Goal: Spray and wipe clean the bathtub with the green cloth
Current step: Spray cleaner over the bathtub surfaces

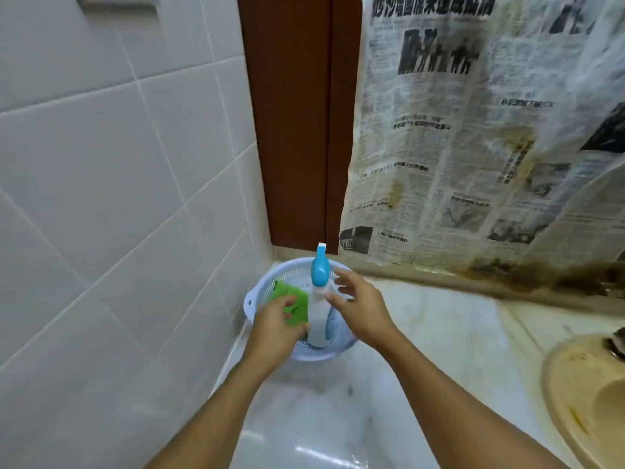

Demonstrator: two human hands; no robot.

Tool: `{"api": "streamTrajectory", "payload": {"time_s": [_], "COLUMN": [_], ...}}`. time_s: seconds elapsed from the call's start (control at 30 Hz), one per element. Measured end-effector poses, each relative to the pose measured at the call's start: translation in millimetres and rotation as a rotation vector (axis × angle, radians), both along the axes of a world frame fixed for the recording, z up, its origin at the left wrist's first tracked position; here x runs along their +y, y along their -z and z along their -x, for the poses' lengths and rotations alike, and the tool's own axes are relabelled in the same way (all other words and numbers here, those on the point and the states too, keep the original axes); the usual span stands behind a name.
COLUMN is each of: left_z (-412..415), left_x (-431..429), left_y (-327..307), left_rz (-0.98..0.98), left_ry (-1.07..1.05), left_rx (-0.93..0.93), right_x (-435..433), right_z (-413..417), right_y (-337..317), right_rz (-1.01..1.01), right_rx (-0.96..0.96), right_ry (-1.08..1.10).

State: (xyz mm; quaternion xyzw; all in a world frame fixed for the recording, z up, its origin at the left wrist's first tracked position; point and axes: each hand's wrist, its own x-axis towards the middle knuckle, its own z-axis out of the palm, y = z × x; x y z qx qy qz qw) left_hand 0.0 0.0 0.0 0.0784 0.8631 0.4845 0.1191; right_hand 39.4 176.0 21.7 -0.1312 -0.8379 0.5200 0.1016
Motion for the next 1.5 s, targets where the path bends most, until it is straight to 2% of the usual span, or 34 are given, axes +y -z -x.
{"api": "streamTrajectory", "payload": {"time_s": [0.13,0.27,0.43,0.57,0.7,0.83,0.93,1.13,1.4,1.5], "left_z": [28,32,30,22,-5,-53,-103,-221,-373,-424], "left_x": [14,23,24,20,4,-26,-51,-95,-165,-202], "left_y": [11,23,23,6,-21,-44,-52,-41,2,14], "left_rz": [0.079,0.033,-0.04,-0.198,-0.314,-0.334,-0.332,-0.333,-0.522,-0.571], "left_ry": [0.074,0.092,0.046,0.028,0.1,0.171,0.147,-0.073,-0.352,-0.424], "left_rx": [-0.001,-0.005,0.005,0.013,0.016,0.015,0.028,0.003,-0.162,-0.168], "right_x": [0,1,-1,7,14,8,-8,-63,-166,-217], "right_z": [27,37,38,28,-1,-41,-73,-149,-251,-285], "right_y": [5,16,12,-16,-63,-93,-101,-92,-49,-36], "right_rz": [-0.023,-0.09,-0.077,0.121,0.371,0.409,0.399,0.383,0.375,0.358], "right_rx": [-0.027,-0.031,-0.017,0.058,0.119,0.141,0.101,0.01,-0.09,-0.147], "right_ry": [-0.011,-0.029,-0.019,-0.015,-0.141,-0.301,-0.432,-0.613,-0.758,-0.806]}}
